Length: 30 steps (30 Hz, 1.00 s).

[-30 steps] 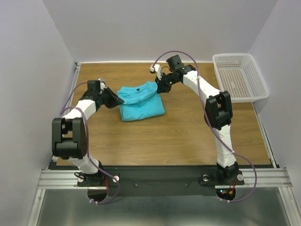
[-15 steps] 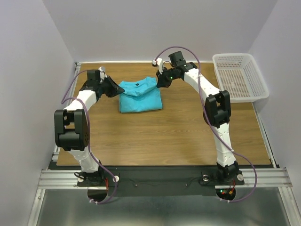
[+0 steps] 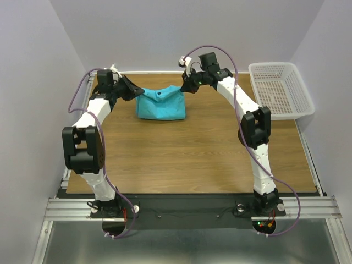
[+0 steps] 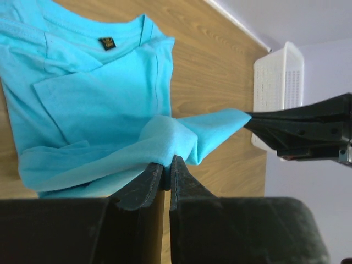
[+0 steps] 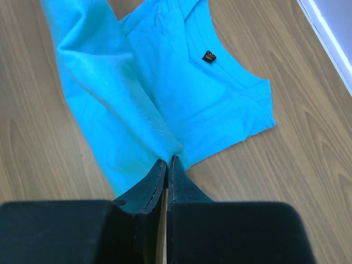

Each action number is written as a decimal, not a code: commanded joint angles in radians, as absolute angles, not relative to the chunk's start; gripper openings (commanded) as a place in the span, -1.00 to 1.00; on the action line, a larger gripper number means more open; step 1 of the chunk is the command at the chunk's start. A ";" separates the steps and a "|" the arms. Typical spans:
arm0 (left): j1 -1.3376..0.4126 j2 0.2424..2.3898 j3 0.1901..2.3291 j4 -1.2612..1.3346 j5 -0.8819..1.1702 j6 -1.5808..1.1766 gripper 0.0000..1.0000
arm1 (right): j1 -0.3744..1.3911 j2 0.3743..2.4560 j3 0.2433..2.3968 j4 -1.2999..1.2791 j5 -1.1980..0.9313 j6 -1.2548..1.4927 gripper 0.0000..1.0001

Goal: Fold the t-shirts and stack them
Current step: Fold the tshirt

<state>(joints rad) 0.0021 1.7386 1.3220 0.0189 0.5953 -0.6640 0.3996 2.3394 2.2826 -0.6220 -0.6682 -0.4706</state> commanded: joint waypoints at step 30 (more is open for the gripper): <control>0.052 2.025 1.603 0.169 0.615 -0.692 -1.00 | 0.368 2.428 2.286 -0.112 -0.448 -0.196 -0.99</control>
<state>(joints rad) 0.0414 2.0171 1.5501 0.1242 0.6281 -0.6888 0.3695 2.4332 2.2818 -0.2897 -0.5156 -0.2546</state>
